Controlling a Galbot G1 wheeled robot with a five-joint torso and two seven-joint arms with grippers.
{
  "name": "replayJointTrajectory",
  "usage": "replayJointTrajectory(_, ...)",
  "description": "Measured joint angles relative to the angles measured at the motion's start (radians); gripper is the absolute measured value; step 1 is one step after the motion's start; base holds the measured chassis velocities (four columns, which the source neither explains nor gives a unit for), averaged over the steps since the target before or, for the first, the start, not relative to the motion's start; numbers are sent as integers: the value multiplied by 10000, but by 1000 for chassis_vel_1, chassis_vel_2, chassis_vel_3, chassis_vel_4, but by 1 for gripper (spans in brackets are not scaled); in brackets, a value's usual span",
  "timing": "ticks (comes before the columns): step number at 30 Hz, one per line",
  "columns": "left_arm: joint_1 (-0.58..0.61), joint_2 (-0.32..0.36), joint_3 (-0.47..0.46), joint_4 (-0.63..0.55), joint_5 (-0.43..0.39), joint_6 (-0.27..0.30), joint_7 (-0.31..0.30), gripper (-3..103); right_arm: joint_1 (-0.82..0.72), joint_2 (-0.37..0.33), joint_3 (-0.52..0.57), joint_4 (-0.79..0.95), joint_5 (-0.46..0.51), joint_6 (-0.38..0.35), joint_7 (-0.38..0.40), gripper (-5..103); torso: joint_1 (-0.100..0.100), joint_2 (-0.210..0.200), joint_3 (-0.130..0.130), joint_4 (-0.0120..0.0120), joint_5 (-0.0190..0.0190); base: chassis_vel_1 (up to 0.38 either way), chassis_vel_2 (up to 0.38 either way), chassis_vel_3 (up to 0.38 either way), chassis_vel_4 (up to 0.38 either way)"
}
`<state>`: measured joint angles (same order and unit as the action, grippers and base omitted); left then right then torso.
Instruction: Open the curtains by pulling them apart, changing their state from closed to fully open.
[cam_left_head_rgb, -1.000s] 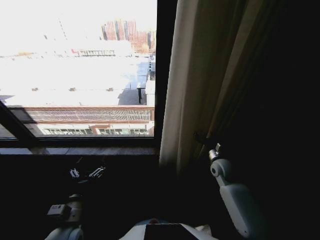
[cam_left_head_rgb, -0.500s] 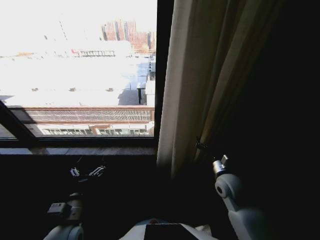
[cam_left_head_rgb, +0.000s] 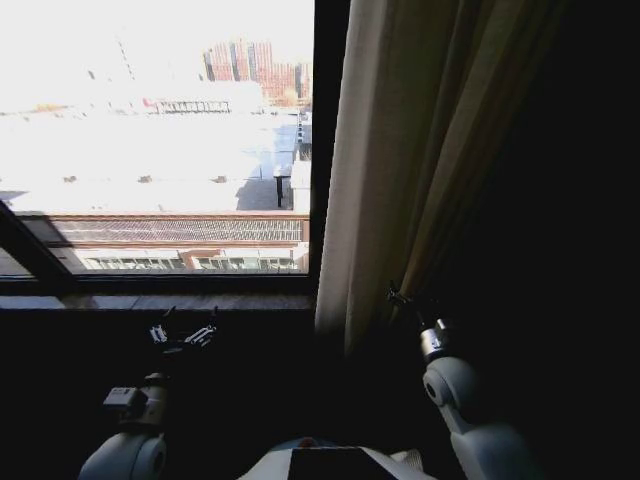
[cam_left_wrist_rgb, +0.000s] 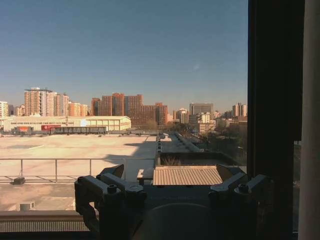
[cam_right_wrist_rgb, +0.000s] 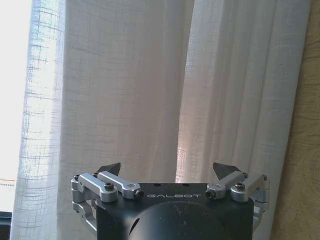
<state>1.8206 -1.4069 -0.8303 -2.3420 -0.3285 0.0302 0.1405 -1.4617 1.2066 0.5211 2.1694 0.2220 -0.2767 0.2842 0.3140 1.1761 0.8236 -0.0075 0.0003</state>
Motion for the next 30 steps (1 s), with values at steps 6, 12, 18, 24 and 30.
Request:
replayJointTrajectory(6,132,124,-30,-69,-115,17,0,100,-206,83,-24,81,-237,84,-10,100,1,0,0,-1,0,144,126,-137,-119)
replayJointTrajectory(12,123,217,-55,-332,-132,202,-3,100,-474,81,24,465,-302,104,-23,100,1,0,-1,-1,-5,217,221,-220,-192)
replayJointTrajectory(18,20,250,81,-402,-94,416,-5,100,-518,172,3,489,-333,171,-88,100,1,0,-1,-1,-3,217,228,-232,-219)
replayJointTrajectory(24,92,189,116,-409,-43,423,-5,100,-582,186,14,368,-598,437,-384,100,-1,1,-1,-2,-6,123,140,-145,-142)
replayJointTrajectory(30,188,44,177,-413,70,363,-7,100,-581,166,2,407,-618,395,-639,100,-1,0,-1,-1,4,12,13,-9,-17)
